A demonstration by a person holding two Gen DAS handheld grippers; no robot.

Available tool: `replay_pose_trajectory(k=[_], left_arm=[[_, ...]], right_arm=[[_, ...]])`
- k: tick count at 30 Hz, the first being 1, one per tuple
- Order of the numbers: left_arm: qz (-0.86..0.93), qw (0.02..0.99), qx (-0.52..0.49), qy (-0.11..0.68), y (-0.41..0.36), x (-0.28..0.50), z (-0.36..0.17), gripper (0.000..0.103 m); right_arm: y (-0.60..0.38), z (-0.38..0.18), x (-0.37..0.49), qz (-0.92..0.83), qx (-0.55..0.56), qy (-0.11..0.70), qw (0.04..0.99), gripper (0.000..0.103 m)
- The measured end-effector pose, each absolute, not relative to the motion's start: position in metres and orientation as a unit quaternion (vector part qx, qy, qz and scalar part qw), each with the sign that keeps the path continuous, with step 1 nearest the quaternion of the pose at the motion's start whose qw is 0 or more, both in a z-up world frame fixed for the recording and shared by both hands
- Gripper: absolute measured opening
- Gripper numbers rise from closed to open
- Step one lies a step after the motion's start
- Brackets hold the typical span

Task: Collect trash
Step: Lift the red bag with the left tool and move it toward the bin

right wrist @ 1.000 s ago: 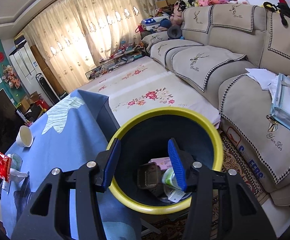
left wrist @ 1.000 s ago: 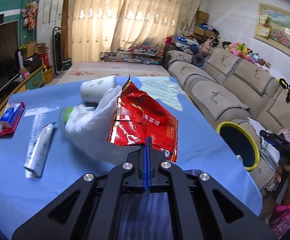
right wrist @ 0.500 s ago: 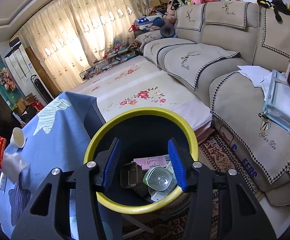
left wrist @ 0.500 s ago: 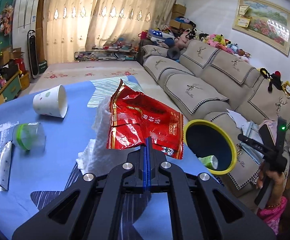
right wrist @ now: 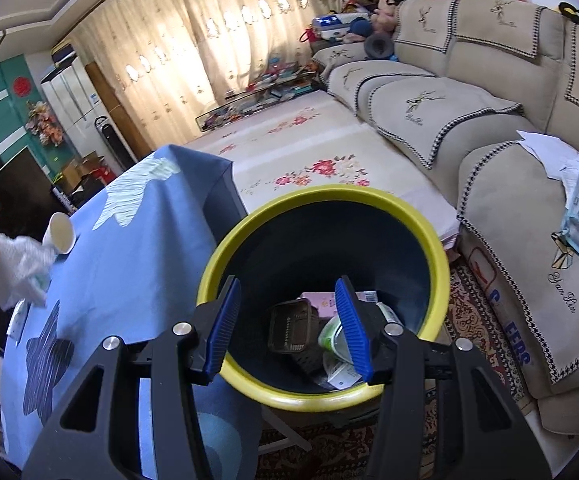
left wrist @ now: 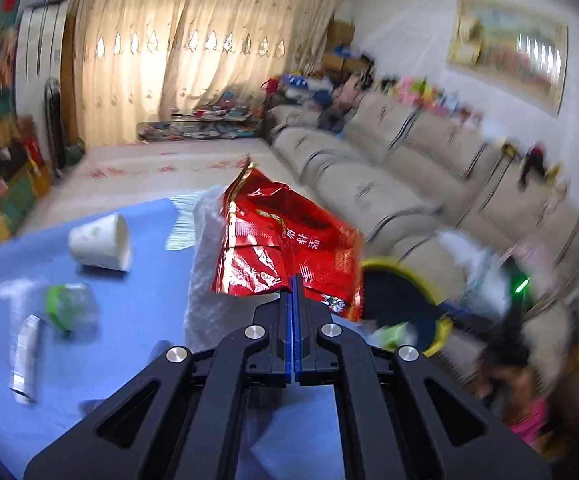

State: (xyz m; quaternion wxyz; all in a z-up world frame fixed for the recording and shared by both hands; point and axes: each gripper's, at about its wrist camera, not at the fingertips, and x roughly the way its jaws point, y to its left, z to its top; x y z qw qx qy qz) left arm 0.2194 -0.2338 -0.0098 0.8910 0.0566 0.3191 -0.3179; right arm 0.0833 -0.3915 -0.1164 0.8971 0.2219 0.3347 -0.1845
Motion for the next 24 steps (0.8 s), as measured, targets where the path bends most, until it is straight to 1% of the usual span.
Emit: replay_pose_trajectory(k=[1,2,4,8,11,15,19,24], left_arm=[[-0.314,0.890,0.082,0.320,-0.240,0.216,-0.015,0.001],[-0.327,0.876,0.085,0.344,-0.244,0.218,-0.025,0.001],[-0.345,0.849,0.057,0.397,-0.241,0.226,-0.043,0.001],[-0.319,0.822,0.095,0.462,-0.242,0.226,-0.093,0.001],[-0.327,0.800,0.098,0.494,-0.236,0.216,-0.114,0.001],[-0.349,0.783,0.086,0.508,-0.219,0.195,-0.122,0.001],[-0.396,0.754,0.051,0.522,-0.197,0.172,-0.118,0.001],[-0.434,0.728,0.050,0.528,-0.182,0.141,-0.114,0.001]], right_arm=[[-0.391,-0.116,0.084,-0.184,0.221,0.335,0.897,0.047],[-0.390,-0.117,0.084,-0.183,0.222,0.335,0.897,0.047],[-0.388,-0.117,0.084,-0.182,0.222,0.335,0.897,0.047],[-0.387,-0.115,0.084,-0.180,0.219,0.337,0.898,0.047],[-0.388,-0.114,0.083,-0.181,0.218,0.336,0.898,0.047],[-0.387,-0.113,0.082,-0.178,0.219,0.333,0.900,0.047],[-0.383,-0.113,0.085,-0.169,0.215,0.334,0.902,0.047],[-0.381,-0.110,0.086,-0.162,0.216,0.332,0.904,0.047]])
